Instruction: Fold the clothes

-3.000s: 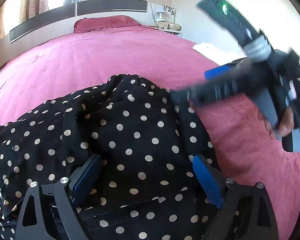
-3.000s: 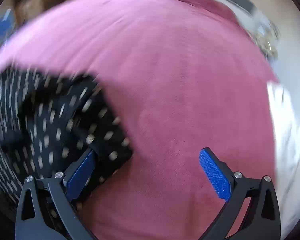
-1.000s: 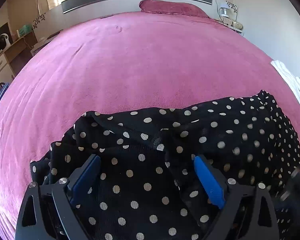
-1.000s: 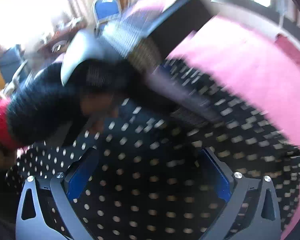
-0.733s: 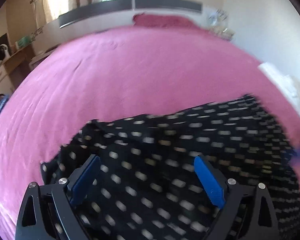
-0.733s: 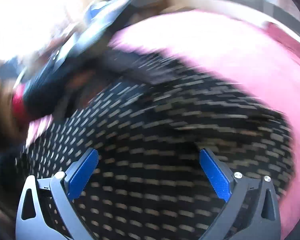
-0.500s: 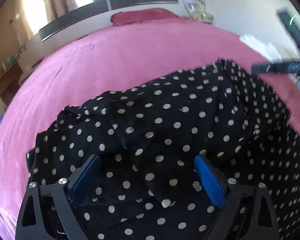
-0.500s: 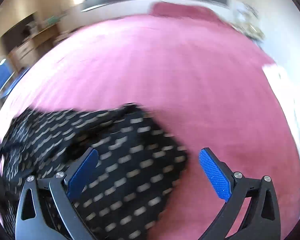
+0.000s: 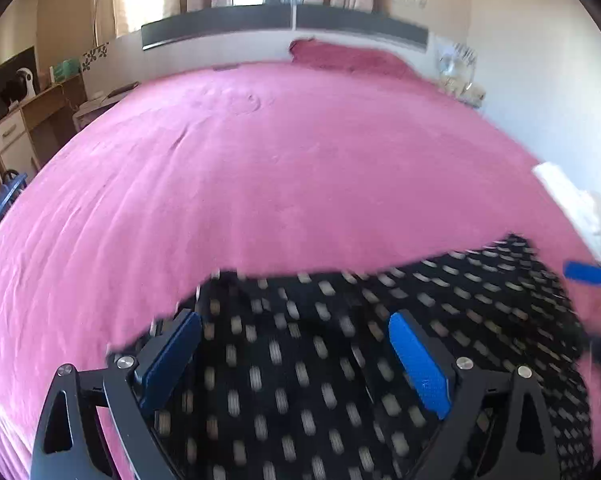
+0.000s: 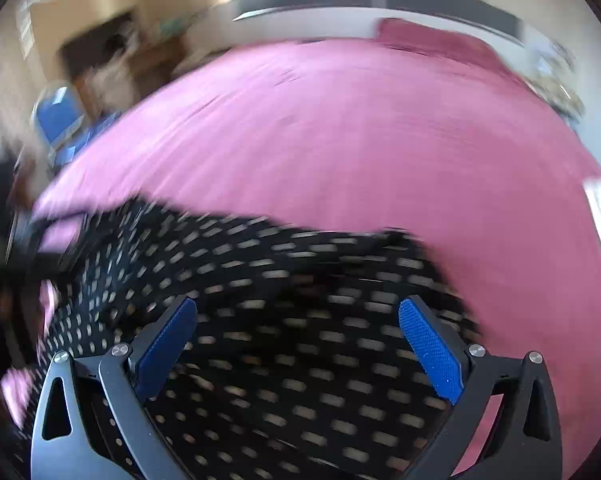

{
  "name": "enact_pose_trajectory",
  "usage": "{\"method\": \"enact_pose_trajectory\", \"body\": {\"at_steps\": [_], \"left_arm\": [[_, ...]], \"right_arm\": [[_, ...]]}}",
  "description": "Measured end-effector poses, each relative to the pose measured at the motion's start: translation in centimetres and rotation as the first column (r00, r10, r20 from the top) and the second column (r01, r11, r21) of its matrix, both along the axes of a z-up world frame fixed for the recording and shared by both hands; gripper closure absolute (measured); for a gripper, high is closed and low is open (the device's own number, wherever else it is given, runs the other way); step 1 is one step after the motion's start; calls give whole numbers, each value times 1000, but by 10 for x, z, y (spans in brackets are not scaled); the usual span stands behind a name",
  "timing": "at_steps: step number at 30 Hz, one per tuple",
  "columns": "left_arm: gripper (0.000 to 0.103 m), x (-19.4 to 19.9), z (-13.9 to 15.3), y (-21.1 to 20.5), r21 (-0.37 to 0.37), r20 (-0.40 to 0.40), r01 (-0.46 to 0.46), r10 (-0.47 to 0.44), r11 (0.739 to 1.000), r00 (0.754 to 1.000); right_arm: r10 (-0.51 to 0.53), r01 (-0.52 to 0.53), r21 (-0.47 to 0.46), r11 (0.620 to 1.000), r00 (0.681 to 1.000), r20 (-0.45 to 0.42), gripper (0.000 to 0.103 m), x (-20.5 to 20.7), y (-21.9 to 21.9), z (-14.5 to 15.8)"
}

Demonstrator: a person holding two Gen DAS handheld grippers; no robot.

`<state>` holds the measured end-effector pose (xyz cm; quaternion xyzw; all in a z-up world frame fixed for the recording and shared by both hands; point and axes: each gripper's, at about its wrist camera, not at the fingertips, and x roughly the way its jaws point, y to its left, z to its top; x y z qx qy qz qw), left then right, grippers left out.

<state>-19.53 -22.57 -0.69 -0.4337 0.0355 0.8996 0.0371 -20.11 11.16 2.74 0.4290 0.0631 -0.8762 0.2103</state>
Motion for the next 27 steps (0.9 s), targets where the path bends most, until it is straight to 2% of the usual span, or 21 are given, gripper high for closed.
{"method": "enact_pose_trajectory", "body": {"at_steps": [1,3,5,6,9,11,13,15,18,20,22,24,27], "left_arm": [[6,-12,-9,4,-45,30,4,-3,999,1000],[7,-15,-17,6,-81,59,33,-28,996,998],[8,-4,-8,3,-68,2,42,-42,997,999],[8,13,6,0,-49,-54,48,-51,998,997],[8,68,30,0,30,-122,119,-115,992,986],[8,103,24,10,36,-90,174,-170,984,981],[8,128,7,12,15,-30,202,-201,979,979],[8,149,-19,17,-21,36,209,-208,978,978],[8,165,-41,9,-39,85,172,-169,984,982],[8,173,-39,-4,6,88,126,-126,992,988],[8,192,-25,-14,12,69,77,-78,997,995],[8,208,-17,-26,29,80,52,-55,998,995],[8,230,-30,-40,4,168,24,-25,1000,986]], "right_arm": [[8,-9,43,999,1000,15,0,-3,-12,-10],[-7,-1,139,990,998,56,0,-19,-31,-29],[-9,-1,133,991,997,78,0,-24,-24,-35],[-12,3,121,993,997,72,0,-22,-18,-32],[0,-1,69,998,1000,6,0,11,3,1],[23,-23,35,999,999,-23,0,40,19,20],[67,-67,60,996,998,-2,0,66,18,14],[83,-84,152,985,996,10,0,83,-4,-15],[76,-90,221,971,995,72,0,93,-13,-45],[32,-53,219,974,995,98,0,106,1,-49],[-14,-11,209,978,993,121,0,118,18,-47],[-33,12,193,981,994,107,0,142,31,-34],[22,-56,229,972,988,150,0,178,26,-39]]}}
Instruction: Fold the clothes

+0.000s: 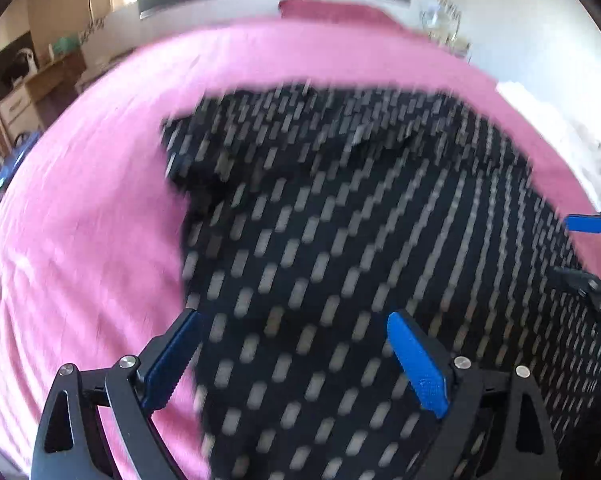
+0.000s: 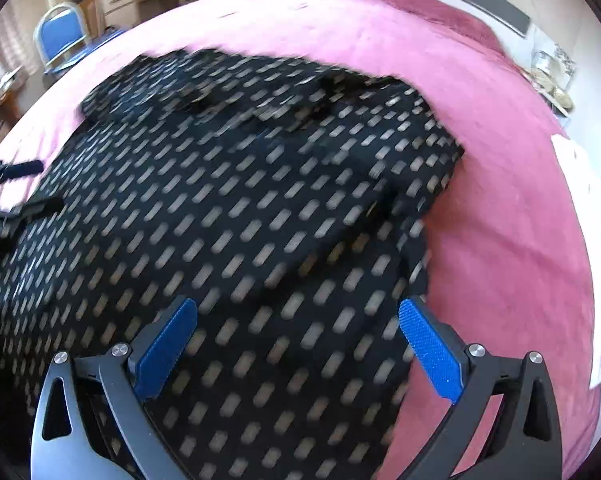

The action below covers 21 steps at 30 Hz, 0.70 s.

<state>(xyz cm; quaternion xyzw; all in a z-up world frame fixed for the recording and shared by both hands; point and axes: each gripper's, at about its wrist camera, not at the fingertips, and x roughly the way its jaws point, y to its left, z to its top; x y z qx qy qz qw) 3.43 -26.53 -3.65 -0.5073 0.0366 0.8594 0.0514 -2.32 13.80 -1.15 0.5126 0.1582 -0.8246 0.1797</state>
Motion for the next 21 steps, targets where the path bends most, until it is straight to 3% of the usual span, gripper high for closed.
{"method": "enact_pose_trajectory", "body": {"at_steps": [3,6,8,12,16,18,21], "left_arm": [[8,24,-10,-23,9,54,-39,39,999,998],[8,58,5,-39,27,19,-90,89,996,996],[8,72,8,-44,24,19,-106,105,994,994],[7,88,-9,-41,-23,111,-100,102,995,989],[7,104,19,-30,-55,53,-83,86,995,995],[7,115,36,-16,-9,5,-52,52,999,999],[7,114,40,12,-24,-41,43,-44,999,998]], "right_arm": [[-6,2,37,999,996,85,0,26,5,-20],[-114,115,-3,993,990,83,0,46,28,-7],[-134,135,-4,991,989,55,0,65,38,4],[-131,127,46,991,986,99,0,95,49,-5],[-176,177,4,984,980,96,0,117,62,7],[-194,196,-29,980,978,78,0,130,72,21],[-218,223,-73,972,973,73,0,147,91,35]]}}
